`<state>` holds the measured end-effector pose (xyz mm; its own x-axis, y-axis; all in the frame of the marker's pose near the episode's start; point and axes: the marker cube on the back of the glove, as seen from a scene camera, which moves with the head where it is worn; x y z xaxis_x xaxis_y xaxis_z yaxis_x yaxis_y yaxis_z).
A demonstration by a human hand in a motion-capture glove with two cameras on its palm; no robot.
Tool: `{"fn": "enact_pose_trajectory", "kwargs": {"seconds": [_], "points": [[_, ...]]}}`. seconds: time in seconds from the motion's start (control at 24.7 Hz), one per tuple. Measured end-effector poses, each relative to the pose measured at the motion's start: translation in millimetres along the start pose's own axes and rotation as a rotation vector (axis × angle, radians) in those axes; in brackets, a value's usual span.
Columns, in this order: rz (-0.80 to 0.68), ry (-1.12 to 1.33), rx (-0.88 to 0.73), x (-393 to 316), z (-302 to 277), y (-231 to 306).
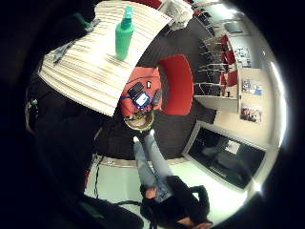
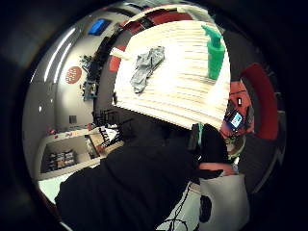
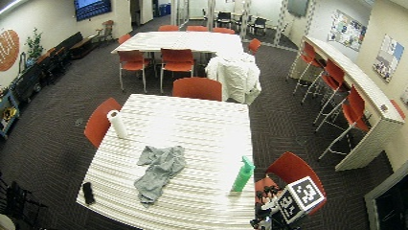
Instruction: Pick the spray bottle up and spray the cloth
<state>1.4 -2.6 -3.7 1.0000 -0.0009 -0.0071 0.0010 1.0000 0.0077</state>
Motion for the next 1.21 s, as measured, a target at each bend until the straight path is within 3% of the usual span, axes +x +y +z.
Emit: {"fn": "enact_pose_trajectory", "kwargs": {"seconds": [0.61,1.01,1.21], "points": [[-0.007,-0.018,0.023,-3.3,3.4,-3.7],[0.04,-0.447,0.1,-2.5,25.4,-11.0],[0.088,-0.822,0.127,6.3,45.0,-14.5]]}}
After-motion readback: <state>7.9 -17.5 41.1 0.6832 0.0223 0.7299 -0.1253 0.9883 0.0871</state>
